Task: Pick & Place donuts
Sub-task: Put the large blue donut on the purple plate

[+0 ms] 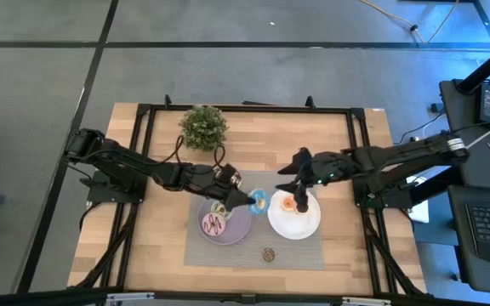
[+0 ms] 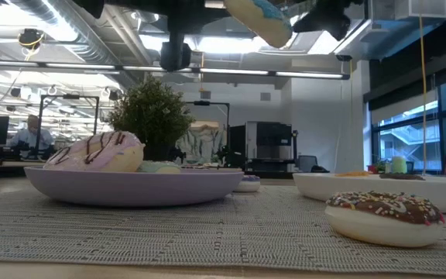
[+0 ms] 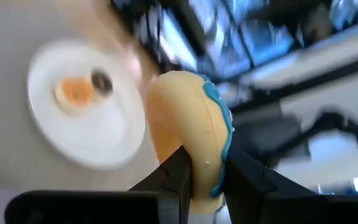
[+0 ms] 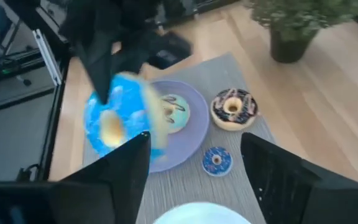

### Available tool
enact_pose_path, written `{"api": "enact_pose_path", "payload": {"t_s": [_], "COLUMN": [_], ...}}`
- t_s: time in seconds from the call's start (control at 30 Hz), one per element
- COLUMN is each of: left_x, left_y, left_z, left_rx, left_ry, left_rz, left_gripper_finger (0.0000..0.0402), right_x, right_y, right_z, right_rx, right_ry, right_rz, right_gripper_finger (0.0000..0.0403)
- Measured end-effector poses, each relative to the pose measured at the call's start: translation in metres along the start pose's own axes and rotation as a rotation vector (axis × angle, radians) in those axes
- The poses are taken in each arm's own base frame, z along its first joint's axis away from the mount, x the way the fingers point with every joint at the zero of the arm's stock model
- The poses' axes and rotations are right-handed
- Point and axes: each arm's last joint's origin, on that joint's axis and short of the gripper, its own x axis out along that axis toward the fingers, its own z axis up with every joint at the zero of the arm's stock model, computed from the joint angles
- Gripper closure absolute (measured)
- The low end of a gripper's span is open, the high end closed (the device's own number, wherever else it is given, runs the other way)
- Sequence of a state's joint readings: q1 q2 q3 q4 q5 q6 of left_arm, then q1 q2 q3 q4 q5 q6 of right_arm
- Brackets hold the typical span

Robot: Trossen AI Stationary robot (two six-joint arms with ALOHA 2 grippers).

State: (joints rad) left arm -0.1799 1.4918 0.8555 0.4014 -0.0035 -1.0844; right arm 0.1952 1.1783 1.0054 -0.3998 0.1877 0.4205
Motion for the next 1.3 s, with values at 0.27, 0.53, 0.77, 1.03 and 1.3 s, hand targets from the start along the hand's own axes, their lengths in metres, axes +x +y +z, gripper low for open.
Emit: {"api": "enact_pose_path", "payload": {"t_s": [0.27, 0.53, 0.77, 1.03, 1.3], "left_x": [-0.006, -0.011, -0.011, 0.004, 0.013], "left_y": [0.025, 0.044, 0.053, 0.075, 0.088], "left_z": [-0.019, -0.007, 0.005, -0.004, -0.011], "left_rx": [-0.007, 0.045, 0.031, 0.006, -0.013], "left_ry": [0.322, 0.445, 0.459, 0.536, 0.565], "left_rz": [0.198, 0.249, 0.232, 0.27, 0.297], "left_gripper_finger": [0.0333, 0.0339, 0.0341, 0.0341, 0.0341], "right_x": [-0.023, -0.016, -0.005, 0.004, 0.004], "right_y": [-0.004, -0.003, -0.002, -0.003, -0.004], "right_z": [0.002, 0.001, -0.003, -0.005, -0.005], "right_rx": [0.053, 0.05, 0.043, 0.038, 0.04], "right_ry": [-0.025, -0.007, 0.027, 0.051, 0.05], "right_rz": [0.01, 0.001, -0.016, -0.034, -0.039], "right_gripper_finger": [0.0149, 0.0149, 0.0149, 0.0149, 0.0149]}}
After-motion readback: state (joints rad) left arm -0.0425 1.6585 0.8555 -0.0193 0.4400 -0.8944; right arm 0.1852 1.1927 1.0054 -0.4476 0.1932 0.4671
